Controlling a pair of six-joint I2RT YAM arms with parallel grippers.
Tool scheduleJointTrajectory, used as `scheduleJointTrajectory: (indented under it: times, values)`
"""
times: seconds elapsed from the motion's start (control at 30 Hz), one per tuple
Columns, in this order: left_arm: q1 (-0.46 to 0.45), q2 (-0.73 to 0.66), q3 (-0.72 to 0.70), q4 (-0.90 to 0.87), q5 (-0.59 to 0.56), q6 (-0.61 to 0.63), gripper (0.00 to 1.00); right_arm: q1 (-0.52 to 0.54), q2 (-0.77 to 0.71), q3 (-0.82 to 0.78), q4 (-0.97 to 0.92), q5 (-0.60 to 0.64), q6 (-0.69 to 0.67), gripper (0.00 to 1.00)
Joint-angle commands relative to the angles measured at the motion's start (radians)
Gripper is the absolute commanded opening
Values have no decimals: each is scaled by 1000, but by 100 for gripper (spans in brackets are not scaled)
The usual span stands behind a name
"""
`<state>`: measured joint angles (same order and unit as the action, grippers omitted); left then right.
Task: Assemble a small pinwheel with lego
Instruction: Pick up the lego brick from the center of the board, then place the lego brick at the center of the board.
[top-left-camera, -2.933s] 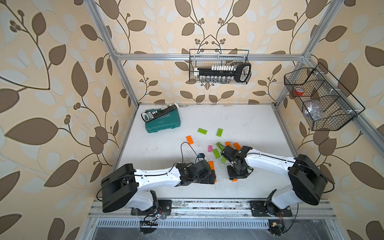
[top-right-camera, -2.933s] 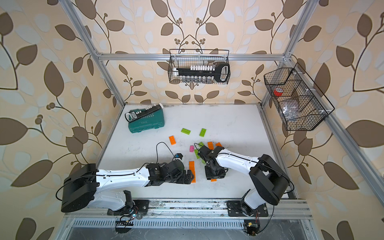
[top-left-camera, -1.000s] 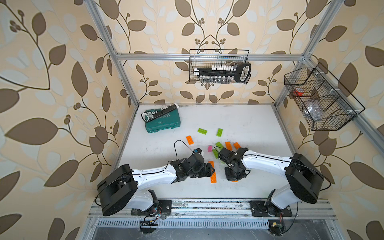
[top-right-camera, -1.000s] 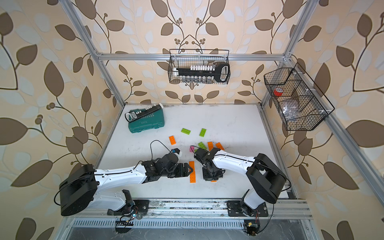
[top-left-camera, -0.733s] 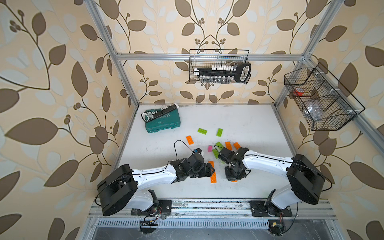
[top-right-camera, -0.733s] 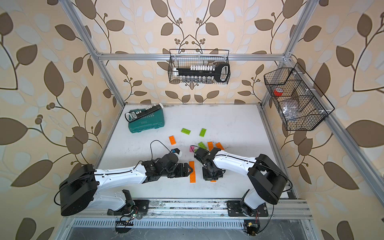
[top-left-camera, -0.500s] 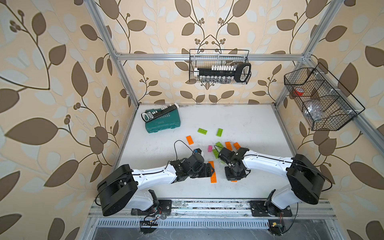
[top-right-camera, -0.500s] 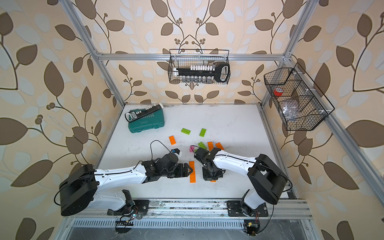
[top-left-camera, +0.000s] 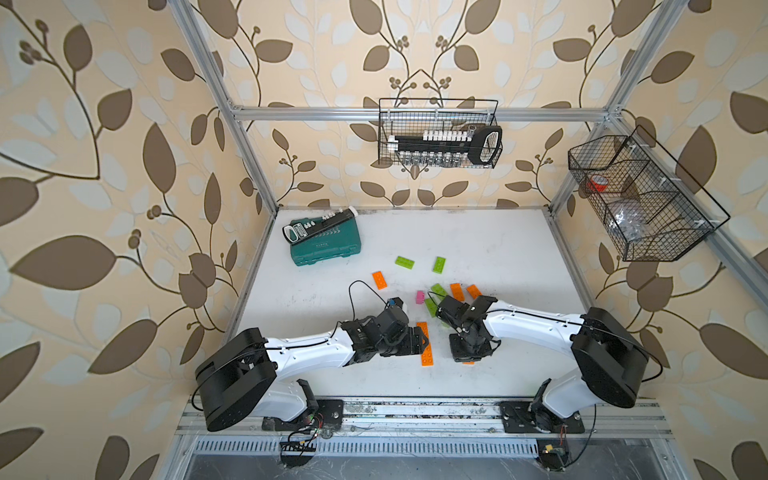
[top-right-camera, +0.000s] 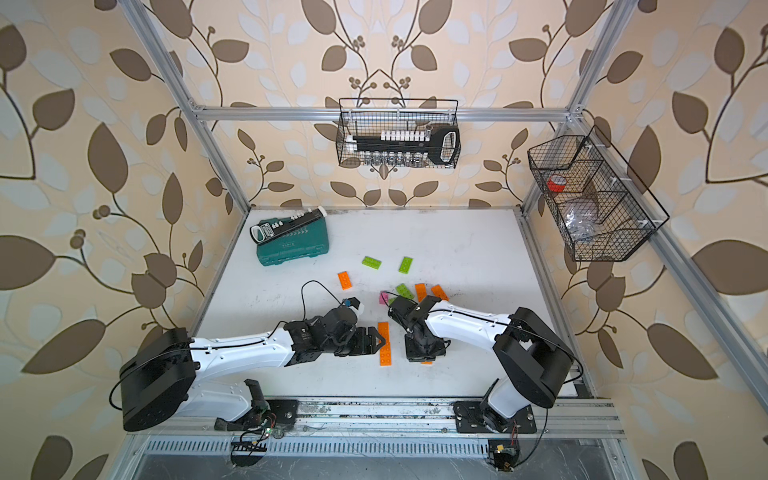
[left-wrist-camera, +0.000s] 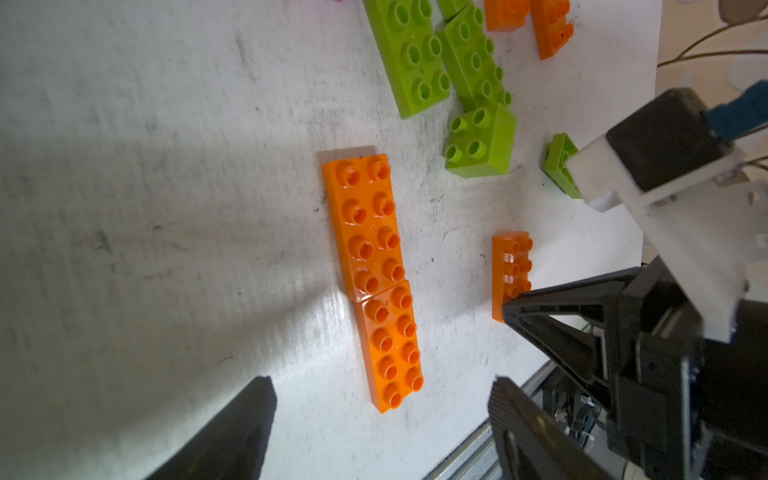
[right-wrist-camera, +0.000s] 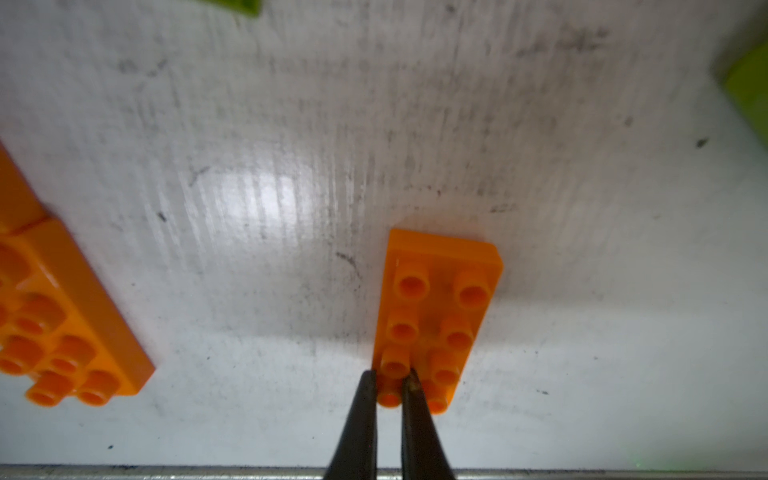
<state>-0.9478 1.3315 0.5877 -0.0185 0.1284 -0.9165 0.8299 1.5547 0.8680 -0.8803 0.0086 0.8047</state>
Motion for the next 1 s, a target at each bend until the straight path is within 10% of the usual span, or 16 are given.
scheduleJointTrajectory:
  times: [0.0,0.97]
  values:
    - [1,5,34,2,10,20,84,9,-9,-18,-33,19,11,8]
    - [176,-204,-94,-70,34,8,85,118,170,311,-49,-27,-24,9]
